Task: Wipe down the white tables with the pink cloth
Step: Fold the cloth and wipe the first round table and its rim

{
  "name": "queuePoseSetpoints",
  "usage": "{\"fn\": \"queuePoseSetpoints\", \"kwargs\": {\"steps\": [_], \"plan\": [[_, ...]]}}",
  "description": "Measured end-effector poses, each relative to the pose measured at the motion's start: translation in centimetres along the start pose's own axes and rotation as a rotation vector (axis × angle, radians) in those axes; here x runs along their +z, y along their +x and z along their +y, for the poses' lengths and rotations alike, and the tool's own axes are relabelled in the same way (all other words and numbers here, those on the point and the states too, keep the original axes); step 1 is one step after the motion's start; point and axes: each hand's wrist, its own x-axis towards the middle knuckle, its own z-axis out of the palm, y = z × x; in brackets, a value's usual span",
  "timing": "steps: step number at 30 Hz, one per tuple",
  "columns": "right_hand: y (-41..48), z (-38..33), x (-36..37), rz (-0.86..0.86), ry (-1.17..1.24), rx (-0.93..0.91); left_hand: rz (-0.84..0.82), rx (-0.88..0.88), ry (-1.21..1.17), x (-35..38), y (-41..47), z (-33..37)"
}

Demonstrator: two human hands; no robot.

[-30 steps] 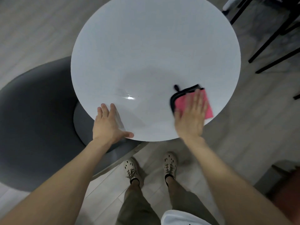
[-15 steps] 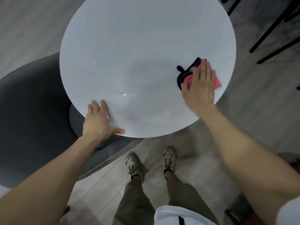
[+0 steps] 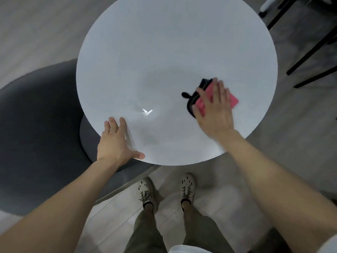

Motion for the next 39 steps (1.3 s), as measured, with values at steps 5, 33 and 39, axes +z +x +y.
{"fn": "queuePoseSetpoints", "kwargs": {"steps": [5, 33, 39], "plan": [[2.3, -5.4, 0.3, 0.064, -0.03, 0.186, 0.024, 0.001, -0.022, 0.3, -0.1, -0.4], [15.7, -15.5, 3.3, -0.383, 0.027, -1.535, 0.203, -0.63, -0.55, 3.9, -4.4, 0.8], [15.2, -19.7, 4.0, -0.294, -0.004, -1.108, 0.082, -0.765, -0.718, 3.6, -3.7, 1.8]]}}
